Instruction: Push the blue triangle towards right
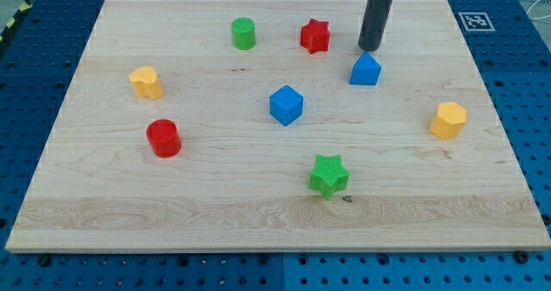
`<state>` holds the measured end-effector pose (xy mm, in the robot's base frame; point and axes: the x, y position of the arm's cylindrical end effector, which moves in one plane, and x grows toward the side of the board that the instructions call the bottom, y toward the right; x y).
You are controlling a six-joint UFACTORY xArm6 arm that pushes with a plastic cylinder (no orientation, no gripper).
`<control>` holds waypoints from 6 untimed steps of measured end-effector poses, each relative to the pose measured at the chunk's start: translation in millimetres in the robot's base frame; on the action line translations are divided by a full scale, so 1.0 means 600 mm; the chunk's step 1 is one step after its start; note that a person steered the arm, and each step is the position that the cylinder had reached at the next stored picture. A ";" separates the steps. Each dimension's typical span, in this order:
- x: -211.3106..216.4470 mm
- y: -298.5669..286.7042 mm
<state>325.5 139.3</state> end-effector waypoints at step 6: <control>0.035 -0.134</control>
<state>346.7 58.9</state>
